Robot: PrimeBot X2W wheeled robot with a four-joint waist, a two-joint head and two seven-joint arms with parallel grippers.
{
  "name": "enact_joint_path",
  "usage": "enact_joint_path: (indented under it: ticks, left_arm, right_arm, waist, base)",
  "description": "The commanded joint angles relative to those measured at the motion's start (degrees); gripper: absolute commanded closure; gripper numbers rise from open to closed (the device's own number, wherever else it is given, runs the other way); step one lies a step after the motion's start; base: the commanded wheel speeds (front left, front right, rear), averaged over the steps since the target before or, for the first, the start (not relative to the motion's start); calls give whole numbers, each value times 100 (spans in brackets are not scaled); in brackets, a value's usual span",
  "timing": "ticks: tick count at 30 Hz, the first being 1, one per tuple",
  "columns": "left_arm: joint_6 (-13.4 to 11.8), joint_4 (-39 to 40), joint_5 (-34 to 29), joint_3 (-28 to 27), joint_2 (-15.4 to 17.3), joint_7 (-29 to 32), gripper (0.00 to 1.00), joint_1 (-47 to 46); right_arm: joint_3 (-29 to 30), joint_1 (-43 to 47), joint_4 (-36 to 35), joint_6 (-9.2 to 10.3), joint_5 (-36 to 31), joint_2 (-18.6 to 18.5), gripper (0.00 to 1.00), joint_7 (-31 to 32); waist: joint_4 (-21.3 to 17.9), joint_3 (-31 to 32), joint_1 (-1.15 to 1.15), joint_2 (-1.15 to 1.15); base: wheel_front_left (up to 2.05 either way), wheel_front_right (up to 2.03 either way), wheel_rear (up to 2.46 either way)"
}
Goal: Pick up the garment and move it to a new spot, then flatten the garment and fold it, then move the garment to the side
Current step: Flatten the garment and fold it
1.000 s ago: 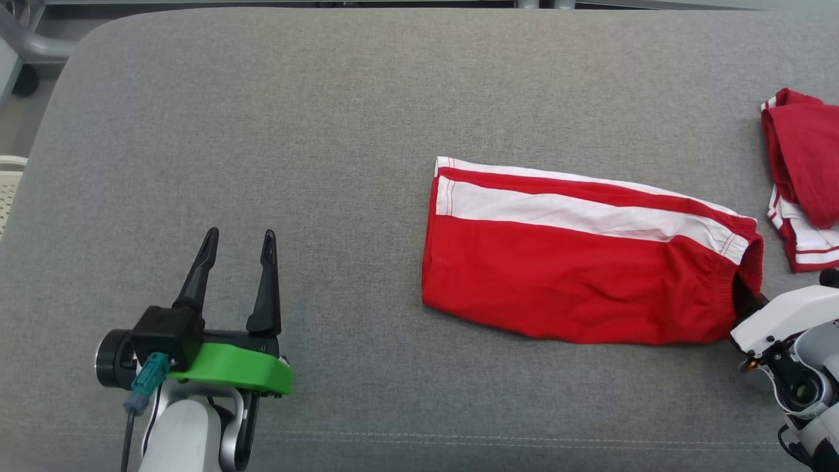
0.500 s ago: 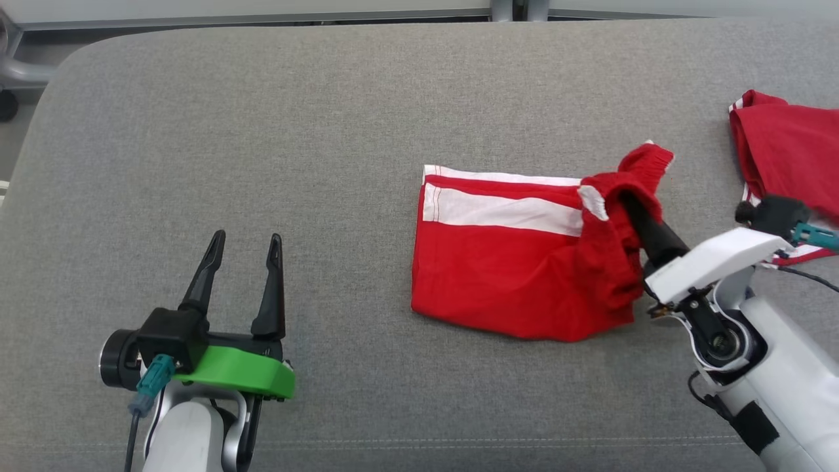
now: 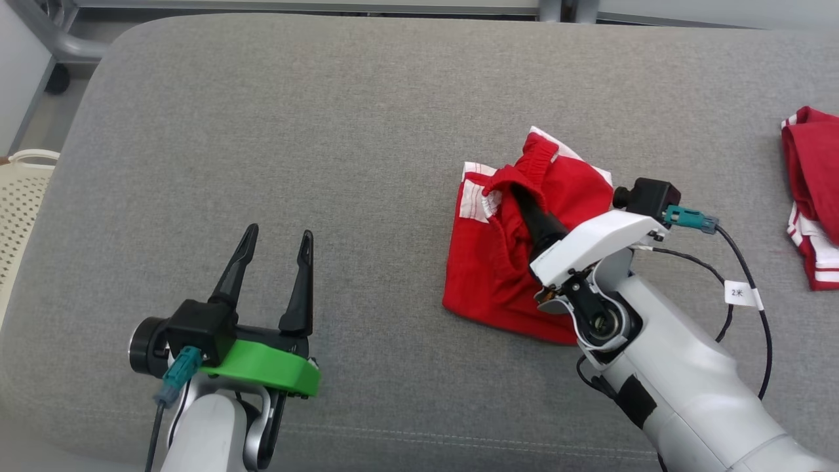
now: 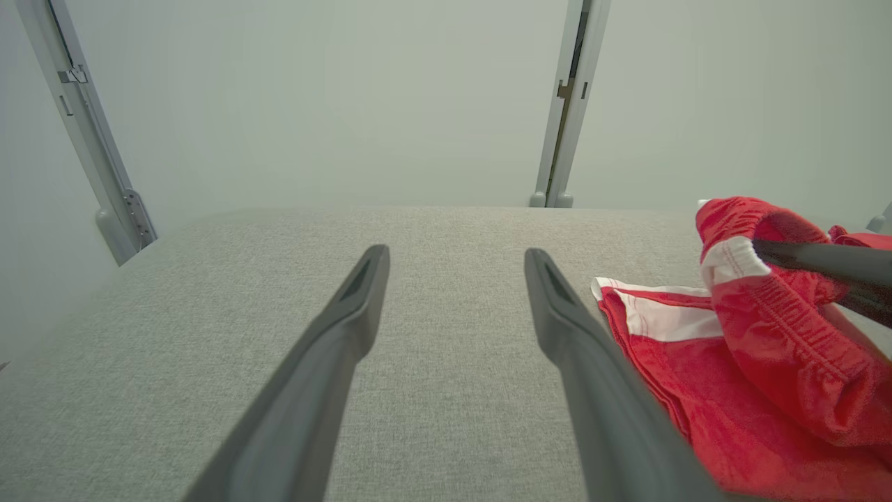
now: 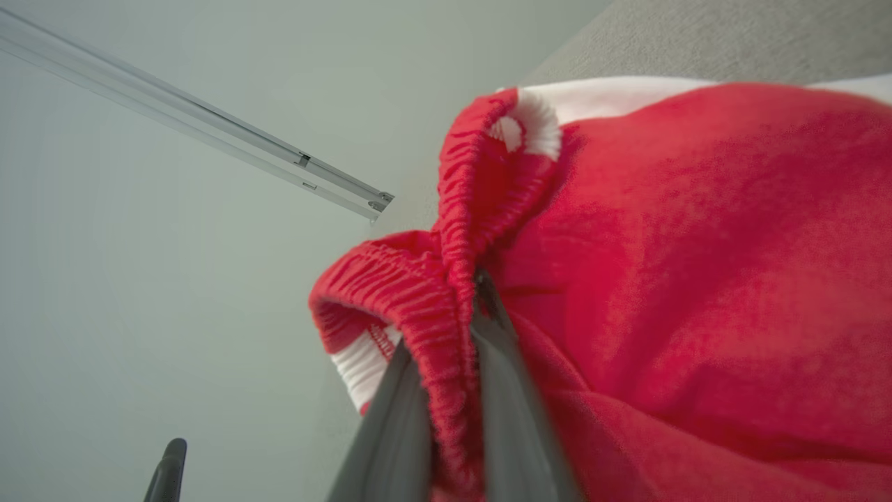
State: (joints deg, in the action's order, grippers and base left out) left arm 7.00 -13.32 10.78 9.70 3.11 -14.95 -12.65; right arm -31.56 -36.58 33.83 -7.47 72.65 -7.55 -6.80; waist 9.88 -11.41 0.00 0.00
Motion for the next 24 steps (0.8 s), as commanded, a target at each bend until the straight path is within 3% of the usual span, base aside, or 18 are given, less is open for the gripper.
enact_joint_path:
  ticks: [1, 6, 7, 8, 9, 17, 24]
  left_arm:
    - [6, -10, 34, 39, 3, -18, 0, -81]
    - [9, 0, 81, 109, -10, -19, 0, -121]
    - [4, 1, 86, 115, -11, -19, 0, -116]
    - [-3, 2, 90, 119, -13, -19, 0, -110]
    - [-10, 4, 92, 120, -15, -19, 0, -105]
    - [-41, 9, 67, 67, -18, -19, 0, -63]
    - [-63, -50, 41, -46, -15, -19, 0, 52]
  right_arm:
    - [-16, -99, 166, -3, -38, 56, 100, -29]
    - [-192, -319, 806, -3, -79, 274, 100, -31]
    - [-232, -334, 903, -3, -48, 308, 79, 2]
    - [-273, -365, 953, -3, -66, 330, 35, -27]
    - [-297, -403, 963, -3, -59, 349, 0, -76]
    - [-605, -370, 460, -3, 158, 403, 0, -83]
    - [-642, 42, -666, -3, -157, -248, 0, -681]
  waist:
    - [145, -24, 0, 0]
    - [262, -44, 0, 0]
    - [270, -49, 0, 0]
    - [271, -52, 0, 0]
    - [270, -56, 0, 0]
    - [173, -33, 0, 0]
    - [41, 148, 0, 0]
  base:
    - [0, 0, 0]
    - [0, 0, 0]
    - [0, 0, 0]
    - [0, 0, 0]
    - [0, 0, 0]
    - [0, 0, 0]
    - [0, 0, 0]
